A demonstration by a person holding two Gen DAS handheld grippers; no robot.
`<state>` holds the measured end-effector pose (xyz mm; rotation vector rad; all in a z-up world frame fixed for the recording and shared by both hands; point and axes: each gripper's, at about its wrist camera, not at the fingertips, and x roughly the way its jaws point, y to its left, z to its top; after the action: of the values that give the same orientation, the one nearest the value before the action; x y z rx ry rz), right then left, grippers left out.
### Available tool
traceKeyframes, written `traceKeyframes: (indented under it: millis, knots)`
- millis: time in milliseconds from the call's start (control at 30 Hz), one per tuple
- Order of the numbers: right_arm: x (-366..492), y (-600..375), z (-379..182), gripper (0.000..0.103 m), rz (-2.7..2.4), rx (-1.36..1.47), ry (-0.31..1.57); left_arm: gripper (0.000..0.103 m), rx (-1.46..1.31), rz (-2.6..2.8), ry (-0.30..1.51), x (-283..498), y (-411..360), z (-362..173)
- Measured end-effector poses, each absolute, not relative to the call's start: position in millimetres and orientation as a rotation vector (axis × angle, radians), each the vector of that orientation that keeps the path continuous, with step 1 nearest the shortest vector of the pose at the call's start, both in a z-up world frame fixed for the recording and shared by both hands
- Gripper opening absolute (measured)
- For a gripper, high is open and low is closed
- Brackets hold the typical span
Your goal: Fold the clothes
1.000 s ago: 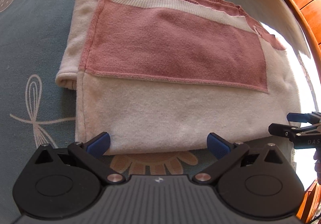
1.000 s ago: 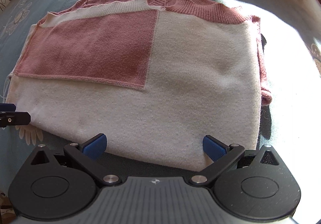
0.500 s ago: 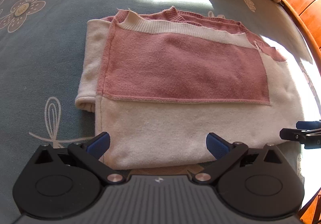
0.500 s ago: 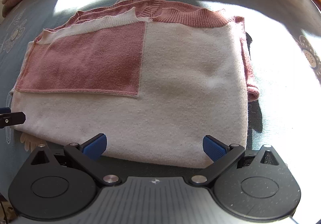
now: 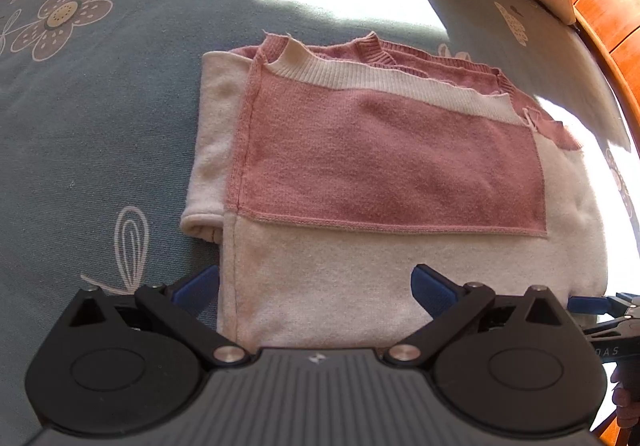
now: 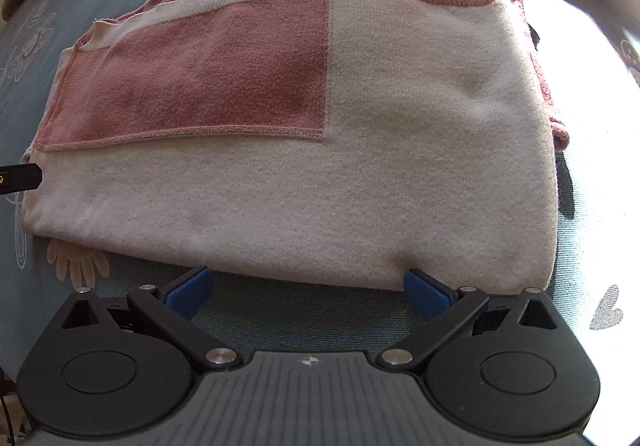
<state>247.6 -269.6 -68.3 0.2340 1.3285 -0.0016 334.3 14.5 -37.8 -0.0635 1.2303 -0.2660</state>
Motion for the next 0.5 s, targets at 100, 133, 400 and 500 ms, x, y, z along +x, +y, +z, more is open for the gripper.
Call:
traceKeyframes:
  millis: [100, 133, 400, 500]
  knots:
    - [245, -270, -63, 0.103, 0.013, 0.275, 1.310, 0.101, -0.051, -0.256, 1.204, 343, 18, -33]
    - [245, -270, -62, 0.103, 0.015, 0.285, 1.308, 0.101, -0.046, -0.255, 1.194, 346, 19, -31]
    - [250, -267, -54, 0.103, 0.048, 0.307, 1.286, 0.093, -0.115, -0.217, 1.130, 378, 51, -28]
    - [254, -264, -53, 0.103, 0.058, 0.296, 1.290, 0.074, -0.172, -0.197, 1.155, 394, 69, -39]
